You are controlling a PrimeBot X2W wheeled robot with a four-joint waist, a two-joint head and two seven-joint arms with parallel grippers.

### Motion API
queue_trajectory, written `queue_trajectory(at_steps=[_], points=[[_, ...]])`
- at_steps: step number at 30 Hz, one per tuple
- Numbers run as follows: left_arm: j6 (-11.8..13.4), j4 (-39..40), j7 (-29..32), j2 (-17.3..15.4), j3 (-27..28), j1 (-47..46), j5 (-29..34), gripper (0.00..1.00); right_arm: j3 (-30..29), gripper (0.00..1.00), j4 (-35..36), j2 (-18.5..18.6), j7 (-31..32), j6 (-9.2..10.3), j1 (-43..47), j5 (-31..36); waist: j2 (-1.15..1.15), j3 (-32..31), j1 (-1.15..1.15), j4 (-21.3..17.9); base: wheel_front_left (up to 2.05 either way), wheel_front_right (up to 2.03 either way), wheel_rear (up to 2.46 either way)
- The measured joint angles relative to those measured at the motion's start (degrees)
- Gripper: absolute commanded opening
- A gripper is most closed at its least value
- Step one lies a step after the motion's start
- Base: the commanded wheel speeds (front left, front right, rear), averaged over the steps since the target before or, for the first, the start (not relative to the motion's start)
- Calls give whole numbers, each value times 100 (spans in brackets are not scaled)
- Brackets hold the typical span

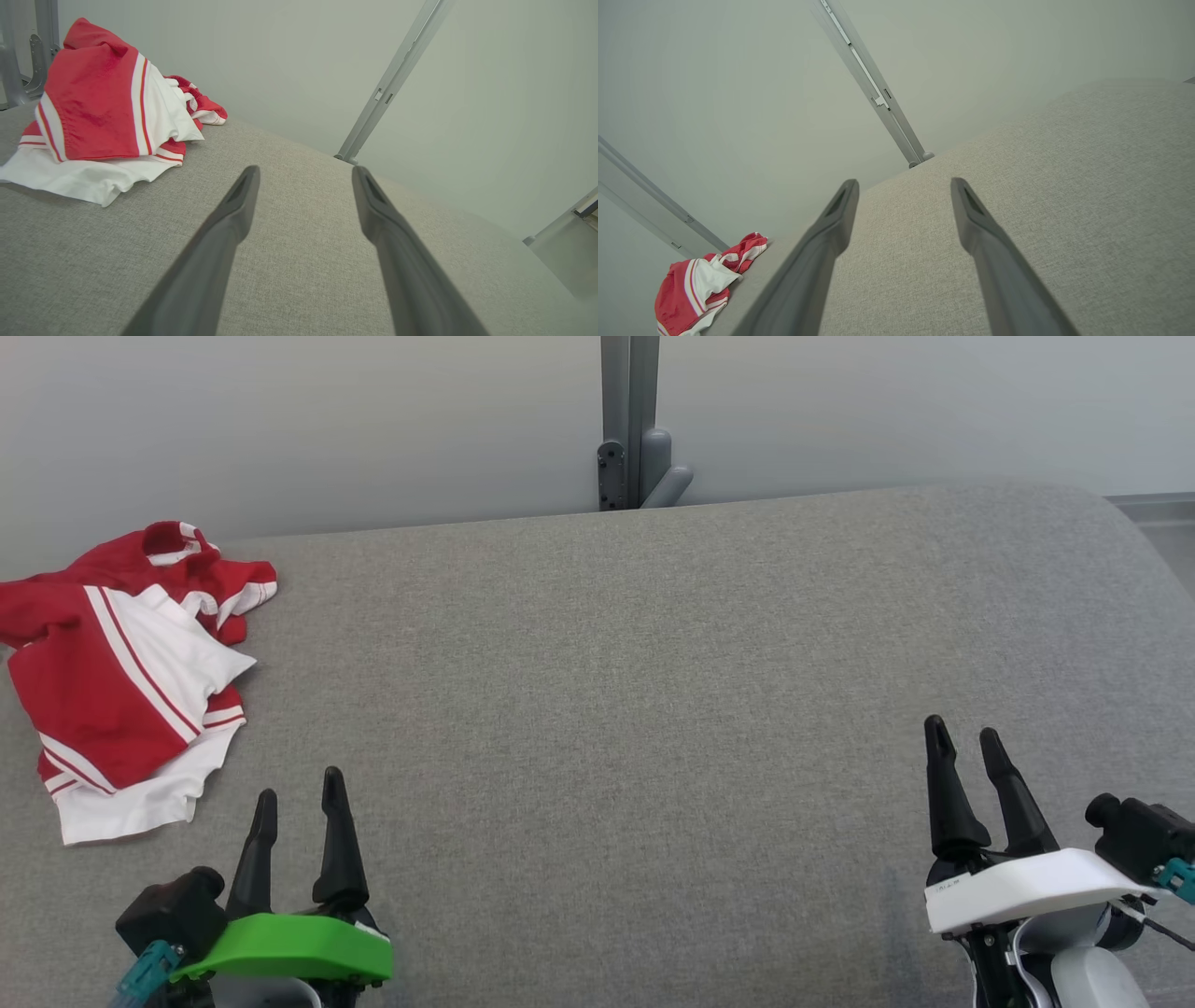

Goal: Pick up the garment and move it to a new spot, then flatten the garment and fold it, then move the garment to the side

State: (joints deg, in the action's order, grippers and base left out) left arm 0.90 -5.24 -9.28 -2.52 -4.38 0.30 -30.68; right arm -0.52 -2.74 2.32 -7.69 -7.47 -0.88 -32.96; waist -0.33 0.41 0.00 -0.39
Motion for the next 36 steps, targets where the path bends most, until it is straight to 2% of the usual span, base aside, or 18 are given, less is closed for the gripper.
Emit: queue_trajectory(at_steps=[22,36], points=[[80,-48,-276,-7,38,201,1349,100,255,100,-154,20,-352,0,-1,1301,0,-6,0,-3,0,0,0],[132,-110,-417,-11,-2,263,1815,100,410,100,-196,27,-528,-1,-3,1965,0,-6,0,-9,0,0,0]])
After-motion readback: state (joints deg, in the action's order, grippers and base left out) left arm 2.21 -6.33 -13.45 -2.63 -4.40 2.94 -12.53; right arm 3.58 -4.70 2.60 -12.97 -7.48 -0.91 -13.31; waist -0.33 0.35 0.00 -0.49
